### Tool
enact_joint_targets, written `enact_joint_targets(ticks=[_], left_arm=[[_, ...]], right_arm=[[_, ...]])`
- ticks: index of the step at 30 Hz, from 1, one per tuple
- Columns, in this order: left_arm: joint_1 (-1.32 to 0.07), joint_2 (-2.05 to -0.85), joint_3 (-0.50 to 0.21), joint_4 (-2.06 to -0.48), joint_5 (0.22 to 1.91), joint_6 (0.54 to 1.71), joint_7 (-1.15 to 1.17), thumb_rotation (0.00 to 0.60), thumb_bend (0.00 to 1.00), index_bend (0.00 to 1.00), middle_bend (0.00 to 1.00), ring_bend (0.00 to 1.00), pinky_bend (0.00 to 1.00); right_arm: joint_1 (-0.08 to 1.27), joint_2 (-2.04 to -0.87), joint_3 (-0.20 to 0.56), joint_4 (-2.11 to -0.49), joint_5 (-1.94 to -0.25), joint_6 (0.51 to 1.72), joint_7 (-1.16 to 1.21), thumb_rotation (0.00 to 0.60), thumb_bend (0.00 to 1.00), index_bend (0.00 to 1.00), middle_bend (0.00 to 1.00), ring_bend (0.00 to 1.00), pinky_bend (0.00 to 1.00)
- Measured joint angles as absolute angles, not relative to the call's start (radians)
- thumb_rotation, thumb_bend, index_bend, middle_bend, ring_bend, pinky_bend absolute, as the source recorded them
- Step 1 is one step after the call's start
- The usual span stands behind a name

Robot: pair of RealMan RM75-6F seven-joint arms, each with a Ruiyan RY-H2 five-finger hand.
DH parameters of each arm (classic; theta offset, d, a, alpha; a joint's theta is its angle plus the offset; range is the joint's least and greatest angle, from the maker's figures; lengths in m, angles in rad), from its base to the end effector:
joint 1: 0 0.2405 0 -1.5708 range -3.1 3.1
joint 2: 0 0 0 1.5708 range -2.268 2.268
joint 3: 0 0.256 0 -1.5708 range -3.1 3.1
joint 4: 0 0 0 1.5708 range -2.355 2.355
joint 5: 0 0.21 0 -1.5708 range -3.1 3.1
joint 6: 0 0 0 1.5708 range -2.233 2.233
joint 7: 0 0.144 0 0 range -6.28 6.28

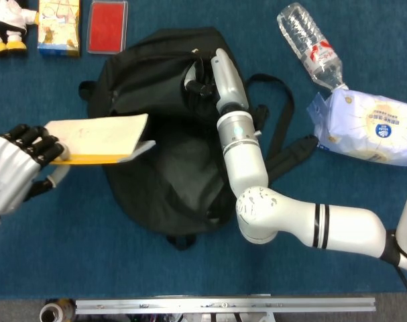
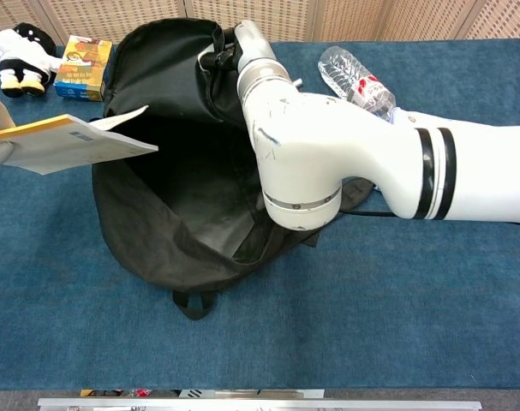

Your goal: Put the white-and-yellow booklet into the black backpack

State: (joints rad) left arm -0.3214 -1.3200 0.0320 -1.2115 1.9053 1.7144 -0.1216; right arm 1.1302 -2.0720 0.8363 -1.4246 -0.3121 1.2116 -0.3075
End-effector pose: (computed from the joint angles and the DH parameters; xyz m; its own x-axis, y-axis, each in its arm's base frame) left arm -0.2623 0.2226 0.1179 0.3893 -0.1961 0.9000 0.6823 -0.5950 -0.4248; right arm 0.0548 -0.3651 -0.0754 -0.5979 -0.2889 0.7477 -0.8005 0.2641 -0.5380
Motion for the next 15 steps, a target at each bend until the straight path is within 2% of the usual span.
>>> enact_joint_targets(ticks=[15], left_arm=[[-0.394,-1.338,0.026,-1.265,1.964,1.676,-0.076,0.6,0.35,0.8,0.63,0.48,0.56]], right_arm=[[1.166,-2.084,0.896,-1.406,-0.277,1.191,-0.225,0.6,0.92,0.85,0.74,0.74,0.97]])
